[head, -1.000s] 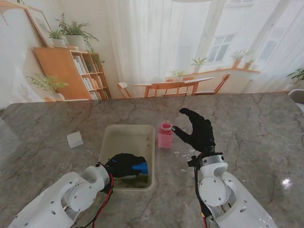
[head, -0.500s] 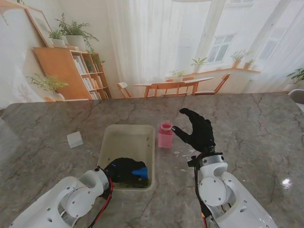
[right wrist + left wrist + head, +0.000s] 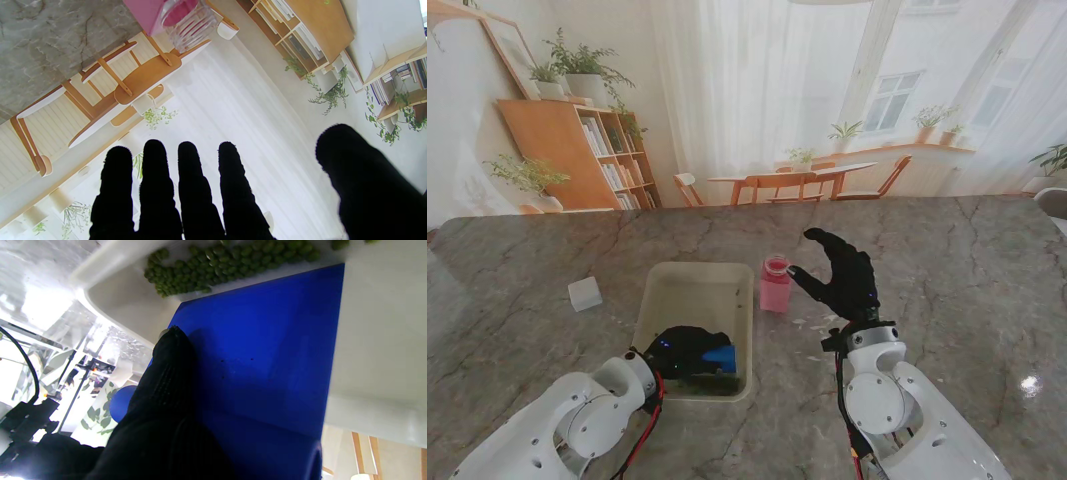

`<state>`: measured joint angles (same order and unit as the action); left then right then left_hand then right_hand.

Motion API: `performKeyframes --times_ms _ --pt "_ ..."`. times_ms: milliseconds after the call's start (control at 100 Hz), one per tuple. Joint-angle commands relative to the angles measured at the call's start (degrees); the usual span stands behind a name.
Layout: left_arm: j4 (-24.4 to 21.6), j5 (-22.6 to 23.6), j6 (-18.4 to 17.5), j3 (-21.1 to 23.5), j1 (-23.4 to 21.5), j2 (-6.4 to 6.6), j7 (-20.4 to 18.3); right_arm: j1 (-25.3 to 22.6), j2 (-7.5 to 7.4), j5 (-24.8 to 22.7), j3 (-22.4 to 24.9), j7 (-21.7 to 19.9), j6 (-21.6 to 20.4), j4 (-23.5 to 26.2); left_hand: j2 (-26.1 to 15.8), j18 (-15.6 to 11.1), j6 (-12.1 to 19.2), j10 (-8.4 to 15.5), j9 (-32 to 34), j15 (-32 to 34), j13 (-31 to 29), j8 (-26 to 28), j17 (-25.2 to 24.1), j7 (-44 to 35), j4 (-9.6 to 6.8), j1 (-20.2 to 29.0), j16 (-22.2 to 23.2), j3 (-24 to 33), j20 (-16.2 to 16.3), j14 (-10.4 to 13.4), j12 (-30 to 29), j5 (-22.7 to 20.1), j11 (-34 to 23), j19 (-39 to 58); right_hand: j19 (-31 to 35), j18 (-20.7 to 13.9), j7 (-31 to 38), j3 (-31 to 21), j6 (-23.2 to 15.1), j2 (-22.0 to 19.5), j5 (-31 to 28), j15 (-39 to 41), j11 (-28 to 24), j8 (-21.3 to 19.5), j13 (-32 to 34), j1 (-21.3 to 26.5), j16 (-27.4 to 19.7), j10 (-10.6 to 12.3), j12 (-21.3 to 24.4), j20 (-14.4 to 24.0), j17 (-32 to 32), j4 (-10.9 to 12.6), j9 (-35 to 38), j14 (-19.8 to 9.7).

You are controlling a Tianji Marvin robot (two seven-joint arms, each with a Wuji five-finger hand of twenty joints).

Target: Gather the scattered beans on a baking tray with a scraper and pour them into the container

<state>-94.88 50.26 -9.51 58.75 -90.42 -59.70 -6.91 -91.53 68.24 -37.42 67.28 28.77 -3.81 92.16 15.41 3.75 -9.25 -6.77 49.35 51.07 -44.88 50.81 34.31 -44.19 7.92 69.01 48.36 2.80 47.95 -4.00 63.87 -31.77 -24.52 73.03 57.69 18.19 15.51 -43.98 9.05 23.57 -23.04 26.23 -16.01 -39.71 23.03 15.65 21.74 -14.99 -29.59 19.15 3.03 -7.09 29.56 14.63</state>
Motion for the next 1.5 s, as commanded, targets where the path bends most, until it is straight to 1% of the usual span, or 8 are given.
performKeyframes --times_ms 0,190,420,570,710,1040,1260,1490 --pt "2.11 0.15 0.72 0.32 0.56 0.15 -0.66 0.0 0.1 0.15 -0.04 -0.79 0.08 0.12 -3.06 -3.72 -0.19 -1.21 0.91 2.13 -2.46 0.83 1.68 0.97 -2.91 4.96 0.93 3.9 0.26 3.51 0.15 -1.32 -0.84 3.75 -0.69 0.32 0.41 1.05 -1.51 -1.38 -0.47 -0.52 0.81 1.1 0.81 0.01 1.09 0.98 0.14 0.95 0.23 2.01 0.43 -0.77" --pt "1.92 0.13 0.21 1.25 3.43 -0.05 -0.8 0.0 0.11 0.15 0.01 -0.73 0.12 0.11 -3.21 -3.95 -0.01 -0.96 0.82 2.11 -2.47 0.87 1.72 0.91 -2.95 4.96 0.85 3.72 0.13 3.79 0.12 -1.31 -0.88 3.57 -0.69 0.32 0.46 1.02 -1.52 -1.41 -0.57 -0.51 0.82 1.07 0.82 0.05 1.09 1.02 0.14 0.96 0.23 2.01 0.39 -0.79" --pt "-2.34 0.65 1.29 4.76 4.39 -0.22 -2.39 -0.03 0.1 0.14 0.14 -0.78 0.27 0.13 -3.24 -4.19 0.13 -0.89 0.86 2.05 -2.52 0.85 1.89 0.92 -2.99 4.95 0.8 3.54 0.04 3.86 0.07 -1.32 -0.9 3.43 -0.7 0.32 0.43 1.05 -1.42 -1.37 -0.49 -0.5 0.79 1.09 0.8 0.05 1.1 0.99 0.13 0.97 0.23 2.01 0.44 -0.75" --pt "-6.04 2.54 3.2 8.77 2.78 -0.36 -2.53 -0.09 0.08 0.15 0.25 -0.88 0.33 0.17 -3.3 -4.51 0.08 -0.99 0.78 2.27 -2.91 0.87 2.36 0.96 -3.02 4.95 0.92 3.56 0.03 4.26 0.08 -1.31 -0.92 3.49 -0.7 0.32 0.43 1.02 -1.53 -1.41 -0.48 -0.51 0.81 1.08 0.8 0.1 1.1 0.96 0.14 0.97 0.23 2.02 0.4 -0.79" --pt "-10.43 5.07 5.19 14.05 -1.56 -0.52 -2.07 -0.11 0.07 0.15 0.35 -0.88 0.37 0.15 -3.31 -5.11 -0.11 -1.18 0.68 2.64 -3.27 0.84 3.27 1.09 -3.03 4.96 1.21 3.74 0.17 4.62 0.06 -1.28 -0.91 3.93 -0.7 0.32 0.47 1.06 -1.44 -1.4 -0.57 -0.52 0.81 1.07 0.8 0.08 1.09 0.97 0.13 0.97 0.23 2.01 0.39 -0.79" --pt "-19.44 8.4 9.55 26.39 -16.44 -1.52 1.83 0.15 0.01 0.08 0.06 -1.16 0.18 -0.08 -2.89 -8.18 -1.14 -1.95 0.83 3.35 -5.7 0.9 7.9 1.56 -2.89 4.96 1.62 4.63 -0.31 5.7 0.04 -1.64 -1.05 4.94 -0.7 0.32 0.44 1.08 -1.52 -1.4 -0.51 -0.53 0.84 1.08 0.81 0.08 1.1 1.0 0.14 0.98 0.23 2.02 0.38 -0.74" --pt "-21.16 9.79 12.52 31.96 -24.18 -2.26 4.98 0.57 -0.07 -0.03 -0.5 -1.52 -0.09 -0.44 -3.03 -10.36 -2.33 -3.08 1.57 2.62 -9.34 0.54 12.97 2.45 -2.73 4.96 0.98 5.08 -1.38 6.65 -1.44 -1.96 -1.59 4.45 -0.7 0.32 0.45 1.09 -1.54 -1.45 -0.52 -0.56 0.84 1.08 0.77 0.05 1.09 0.99 0.14 0.98 0.23 2.02 0.42 -0.73" --pt "-19.93 8.22 19.08 35.08 -29.06 -3.54 10.79 1.05 -0.12 -0.1 -1.16 -1.81 -0.32 -0.83 -3.72 -14.37 -5.95 -5.0 4.53 3.98 -16.91 -3.93 21.98 6.8 -2.74 4.94 0.79 5.57 -1.98 9.37 -8.02 -4.83 -5.33 7.35 -0.71 0.32 0.46 1.06 -1.53 -1.4 -0.57 -0.57 0.86 1.08 0.78 0.05 1.08 1.03 0.15 0.98 0.23 2.02 0.44 -0.75"
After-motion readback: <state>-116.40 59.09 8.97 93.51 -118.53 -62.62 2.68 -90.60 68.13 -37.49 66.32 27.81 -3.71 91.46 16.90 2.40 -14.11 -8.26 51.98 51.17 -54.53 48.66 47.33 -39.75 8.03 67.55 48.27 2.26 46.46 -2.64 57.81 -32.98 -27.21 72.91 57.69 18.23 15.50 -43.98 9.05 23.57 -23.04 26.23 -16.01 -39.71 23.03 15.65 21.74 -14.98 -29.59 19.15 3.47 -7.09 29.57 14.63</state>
